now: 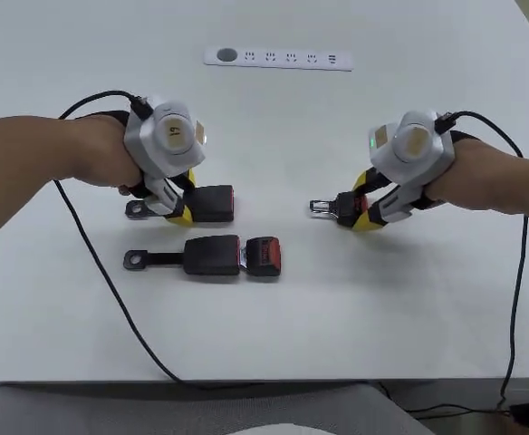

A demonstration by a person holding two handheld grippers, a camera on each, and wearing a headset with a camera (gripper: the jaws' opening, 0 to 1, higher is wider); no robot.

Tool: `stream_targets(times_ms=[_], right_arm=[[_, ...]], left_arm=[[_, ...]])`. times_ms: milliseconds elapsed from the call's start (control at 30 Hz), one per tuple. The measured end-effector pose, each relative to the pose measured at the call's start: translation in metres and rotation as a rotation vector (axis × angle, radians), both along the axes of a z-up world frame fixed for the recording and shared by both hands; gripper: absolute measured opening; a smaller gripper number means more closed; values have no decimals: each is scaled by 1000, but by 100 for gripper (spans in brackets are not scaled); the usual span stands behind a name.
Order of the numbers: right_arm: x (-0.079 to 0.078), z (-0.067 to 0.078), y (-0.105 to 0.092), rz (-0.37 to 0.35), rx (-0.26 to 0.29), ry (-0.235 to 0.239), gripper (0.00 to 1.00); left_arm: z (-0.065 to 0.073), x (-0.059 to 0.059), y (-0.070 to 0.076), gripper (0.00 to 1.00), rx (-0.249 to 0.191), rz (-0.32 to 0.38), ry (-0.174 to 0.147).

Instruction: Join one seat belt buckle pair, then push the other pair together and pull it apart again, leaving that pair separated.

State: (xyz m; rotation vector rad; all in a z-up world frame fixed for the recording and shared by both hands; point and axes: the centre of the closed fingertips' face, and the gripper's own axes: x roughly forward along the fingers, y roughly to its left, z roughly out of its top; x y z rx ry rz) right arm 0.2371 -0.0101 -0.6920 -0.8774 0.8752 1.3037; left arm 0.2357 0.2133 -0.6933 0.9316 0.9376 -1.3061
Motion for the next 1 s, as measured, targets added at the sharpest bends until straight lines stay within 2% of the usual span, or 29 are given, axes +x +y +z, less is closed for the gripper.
stream_targets(times_ms=[67,167,233,433,533,600,700,733,833,1000], right_arm=[[3,-2,4,-15,12,2,32],[-3,2,18,-7,24,2,32],[-5,1,27,-9,43,4,32],[-5,3,57,-33,109,5,32],[-6,1,71,-27,120,-7,32],[-9,6,80,-20,121,-20,32],[-13,4,90,-9,128,-18,32],[-14,4,93,-4,130,-18,32],[-10,4,99,-1,136,-21,31],[-7,5,111,-8,151,-22,31]], left_arm=[[0,0,1,32,3,-3,2],[1,-1,0,31,6,1,11],[3,-4,-1,31,6,4,15],[1,0,-1,31,26,-12,10],[1,-1,-1,31,36,-18,18],[0,0,-1,31,46,-27,22],[0,-3,-2,31,58,-27,22],[0,-1,-1,31,60,-25,22],[-1,2,1,31,62,-28,21],[-2,1,0,31,58,-33,21]])
